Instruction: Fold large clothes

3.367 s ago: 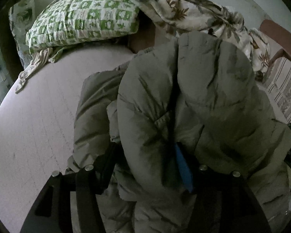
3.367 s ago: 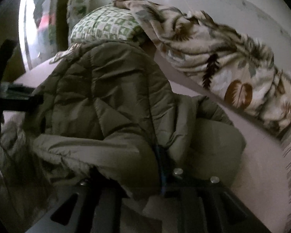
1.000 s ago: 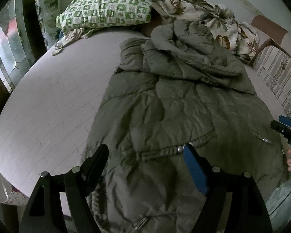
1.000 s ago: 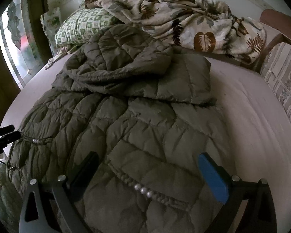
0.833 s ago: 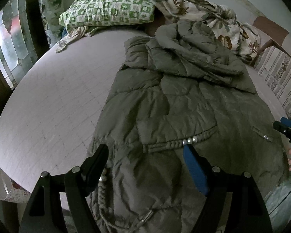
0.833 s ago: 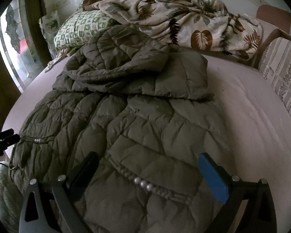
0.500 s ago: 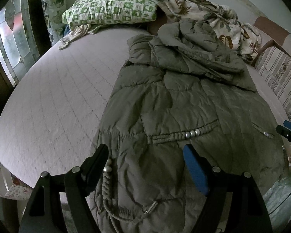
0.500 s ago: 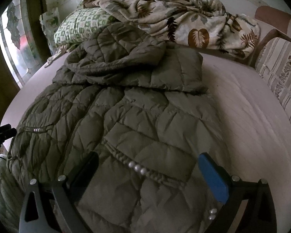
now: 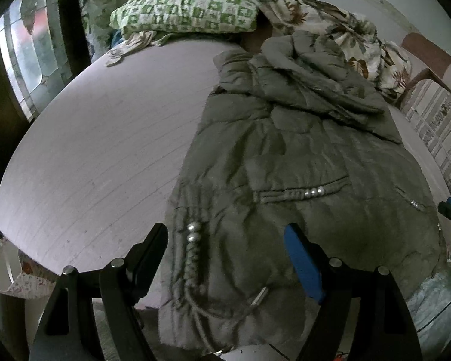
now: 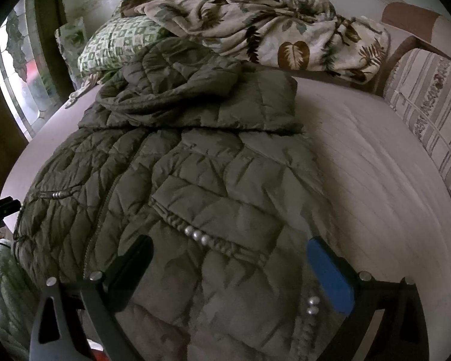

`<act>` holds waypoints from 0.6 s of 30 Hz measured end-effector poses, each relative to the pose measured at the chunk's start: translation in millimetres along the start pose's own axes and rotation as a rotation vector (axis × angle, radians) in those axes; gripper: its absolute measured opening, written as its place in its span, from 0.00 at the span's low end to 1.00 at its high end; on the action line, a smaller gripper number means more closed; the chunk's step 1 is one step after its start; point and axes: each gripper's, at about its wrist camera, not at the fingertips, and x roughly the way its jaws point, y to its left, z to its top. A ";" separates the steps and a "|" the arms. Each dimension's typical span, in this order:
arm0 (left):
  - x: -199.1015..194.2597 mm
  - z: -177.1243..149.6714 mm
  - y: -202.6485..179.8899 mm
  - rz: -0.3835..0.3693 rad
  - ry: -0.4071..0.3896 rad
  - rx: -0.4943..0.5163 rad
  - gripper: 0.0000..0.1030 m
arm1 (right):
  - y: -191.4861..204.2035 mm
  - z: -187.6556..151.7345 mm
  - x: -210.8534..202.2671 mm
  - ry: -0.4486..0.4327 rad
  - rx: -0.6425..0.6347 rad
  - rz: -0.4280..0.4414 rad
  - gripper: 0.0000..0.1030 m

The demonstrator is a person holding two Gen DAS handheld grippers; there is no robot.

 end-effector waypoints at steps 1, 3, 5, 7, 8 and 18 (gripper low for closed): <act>-0.6 -1.2 2.8 0.001 0.002 -0.005 0.78 | -1.5 -0.9 -0.3 0.001 0.000 -0.001 1.00; -2.0 -4.0 10.1 0.001 0.010 -0.019 0.78 | -4.5 -4.0 -1.8 0.004 0.002 -0.005 1.00; -2.9 -6.9 17.9 0.000 0.020 -0.031 0.78 | -9.0 -7.0 -3.1 0.010 0.007 -0.007 1.00; -0.3 -9.4 26.3 -0.008 0.046 -0.037 0.78 | -12.7 -9.3 -4.1 0.014 0.012 -0.008 1.00; 2.0 -10.6 29.0 -0.014 0.061 -0.039 0.78 | -15.3 -10.6 -4.3 0.016 0.013 -0.012 1.00; 37.1 -30.7 53.8 -0.122 0.243 -0.101 0.78 | -49.8 -24.5 -4.8 0.071 0.065 -0.050 1.00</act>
